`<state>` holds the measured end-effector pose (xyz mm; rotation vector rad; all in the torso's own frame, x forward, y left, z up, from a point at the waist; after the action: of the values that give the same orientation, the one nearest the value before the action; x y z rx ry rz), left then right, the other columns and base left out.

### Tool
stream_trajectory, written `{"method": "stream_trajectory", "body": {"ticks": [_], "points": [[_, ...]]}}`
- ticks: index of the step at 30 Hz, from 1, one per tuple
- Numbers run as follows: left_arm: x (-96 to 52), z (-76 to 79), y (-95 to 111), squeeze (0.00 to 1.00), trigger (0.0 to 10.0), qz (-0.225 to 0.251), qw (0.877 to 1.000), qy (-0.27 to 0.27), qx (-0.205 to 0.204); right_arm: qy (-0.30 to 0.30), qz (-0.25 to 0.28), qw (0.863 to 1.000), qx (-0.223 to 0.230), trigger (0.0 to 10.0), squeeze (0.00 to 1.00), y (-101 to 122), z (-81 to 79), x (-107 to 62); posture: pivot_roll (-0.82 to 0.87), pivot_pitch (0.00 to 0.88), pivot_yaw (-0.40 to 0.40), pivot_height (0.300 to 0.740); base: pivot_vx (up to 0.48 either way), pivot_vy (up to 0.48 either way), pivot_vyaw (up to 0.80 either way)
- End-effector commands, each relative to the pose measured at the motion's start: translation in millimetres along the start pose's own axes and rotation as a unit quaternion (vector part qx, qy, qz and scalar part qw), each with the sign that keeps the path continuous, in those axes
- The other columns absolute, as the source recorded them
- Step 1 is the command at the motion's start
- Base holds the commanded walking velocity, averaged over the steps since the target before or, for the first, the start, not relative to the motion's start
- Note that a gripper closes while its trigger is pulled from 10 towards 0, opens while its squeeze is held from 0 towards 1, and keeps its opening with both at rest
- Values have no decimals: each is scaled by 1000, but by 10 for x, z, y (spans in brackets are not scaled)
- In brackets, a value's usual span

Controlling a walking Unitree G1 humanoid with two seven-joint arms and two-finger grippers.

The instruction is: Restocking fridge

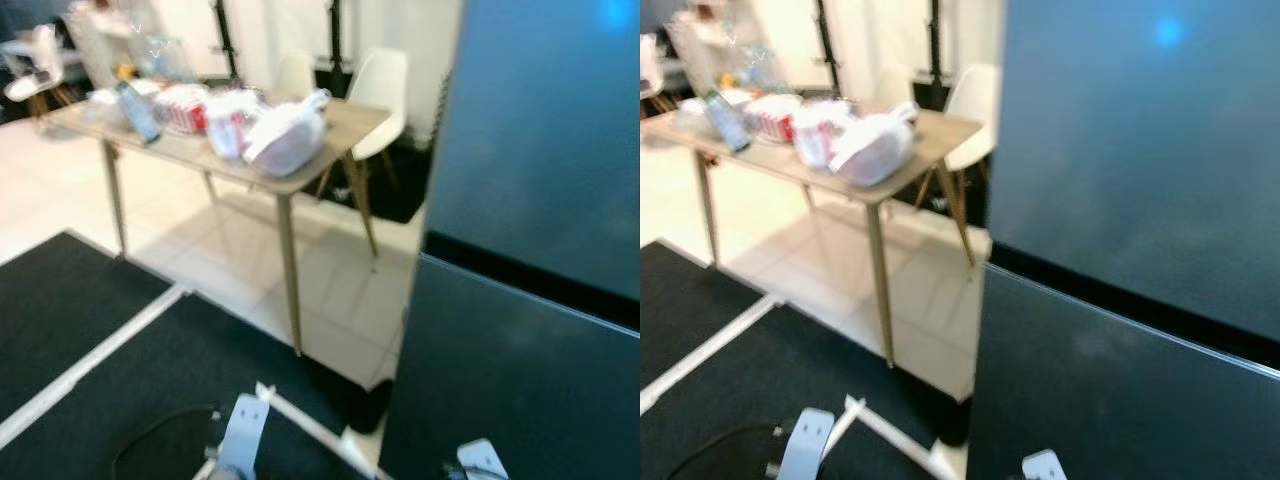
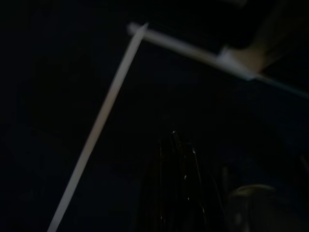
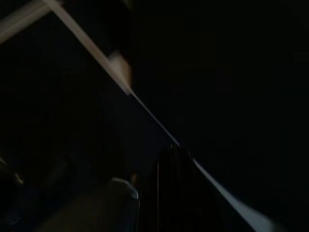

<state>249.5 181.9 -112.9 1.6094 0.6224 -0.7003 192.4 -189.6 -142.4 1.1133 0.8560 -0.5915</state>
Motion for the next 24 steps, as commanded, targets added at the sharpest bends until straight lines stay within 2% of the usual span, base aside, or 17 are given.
{"method": "stream_trajectory", "body": {"ticks": [1, 8, 24], "points": [[7, 34, 31, 0, 10000, 4, 1000, -6, 6, -4, -5, 1000, -6, 10000, 0, -34, 28, -7, -63, 19, 9, 726, 0, 0, 800], [11, 49, 50, 0, 10000, 5, 1000, -10, 7, -18, -14, 1000, -3, 10000, 0, -178, 345, -76, -65, 17, 13, 726, 0, 0, 800], [12, 43, 62, 0, 10000, 7, 1000, -11, 2, -16, -12, 1000, -6, 10000, 0, -169, 347, -75, -62, 24, 14, 726, 0, 0, 800]]}}
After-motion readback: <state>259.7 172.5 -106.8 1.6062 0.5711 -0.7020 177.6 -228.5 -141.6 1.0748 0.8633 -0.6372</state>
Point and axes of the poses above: a point about 5 cm out from each wrist's last joint towards the gripper, its own x axis pointing out of the wrist towards the gripper, its own y axis along the axis of the wrist's last joint, z = x × y, the point moved 6 cm from there along x, pointing out of the wrist towards the gripper, and after that the axes turned 3 degrees about -x, right-handed, at the moved point
